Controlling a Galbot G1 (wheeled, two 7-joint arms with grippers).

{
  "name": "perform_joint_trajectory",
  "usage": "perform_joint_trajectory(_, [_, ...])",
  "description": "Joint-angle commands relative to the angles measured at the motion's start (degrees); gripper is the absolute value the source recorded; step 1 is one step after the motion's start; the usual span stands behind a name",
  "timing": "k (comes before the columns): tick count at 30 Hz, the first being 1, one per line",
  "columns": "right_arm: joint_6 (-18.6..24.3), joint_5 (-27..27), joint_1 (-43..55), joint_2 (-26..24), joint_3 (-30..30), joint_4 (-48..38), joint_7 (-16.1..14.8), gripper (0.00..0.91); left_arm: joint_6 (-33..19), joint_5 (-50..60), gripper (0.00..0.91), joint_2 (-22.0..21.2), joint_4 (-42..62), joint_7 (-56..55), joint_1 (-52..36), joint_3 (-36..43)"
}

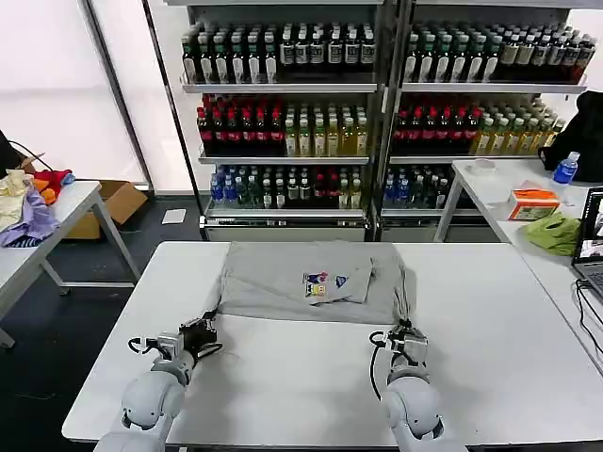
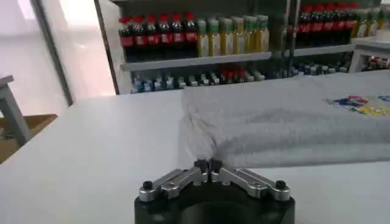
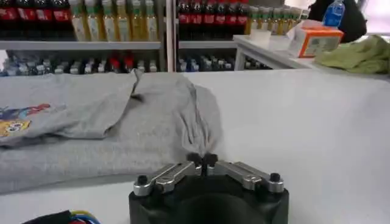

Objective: Fold and organize the clothes.

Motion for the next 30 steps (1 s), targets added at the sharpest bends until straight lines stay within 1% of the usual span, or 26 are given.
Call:
perform_joint_trajectory(1, [-0.89, 0.57, -1.87, -0.25, -0.09, 5.65, 0.46, 0.000, -1.65, 0.25, 0.000, 1.71, -6.27, -0.18, 4.26, -0.51])
perform_joint_trajectory(4, [-1.27, 0.93, -3.37, -1.42, -0.07, 9.32, 0.78, 0.000, -1.54, 0.15, 0.000, 3.06, -11.76, -0.95, 8.36, -0.72])
perform_joint_trajectory(9, [-2.25, 1.06, -5.82, -3.63, 0.49, 14.60, 1.04, 0.000, -0.70, 1.16, 0.000, 3.52, -20.19, -2.24, 14.82, -1.52])
perform_joint_trajectory(12, [-2.39, 1.44, -8.22, -5.00, 0.80, 18.28, 1.96, 0.000, -0.32, 2.16, 0.000, 3.65, -24.95, -2.69, 19.39, -1.76])
perform_joint_trajectory(16, [-2.39, 1.90, -15.00, -6.20, 0.92, 23.53, 4.24, 0.000, -0.31, 3.58, 0.000, 4.79, -31.22, -3.39, 27.11, -2.25])
perform_joint_trajectory(20, [-1.95, 1.82, -21.38, -6.60, 1.46, 26.34, 4.98, 0.000, -1.57, 5.03, 0.000, 5.21, -34.49, -3.94, 33.96, -3.67])
perform_joint_trajectory(25, [-0.16, 0.91, -30.12, -7.94, 2.42, 29.95, 5.20, 0.000, -3.36, 8.66, 0.000, 5.08, -37.10, -4.22, 42.74, -4.02])
perform_joint_trajectory(27, [0.26, -0.42, -33.08, -8.92, 2.50, 30.90, 5.56, 0.000, -3.65, 9.56, 0.000, 4.54, -38.10, -4.48, 45.39, -3.66])
perform_joint_trajectory(30, [0.45, -0.84, -34.70, -9.87, 3.24, 30.57, 6.36, 0.000, -4.57, 11.94, 0.000, 4.09, -37.26, -4.53, 47.30, -3.09])
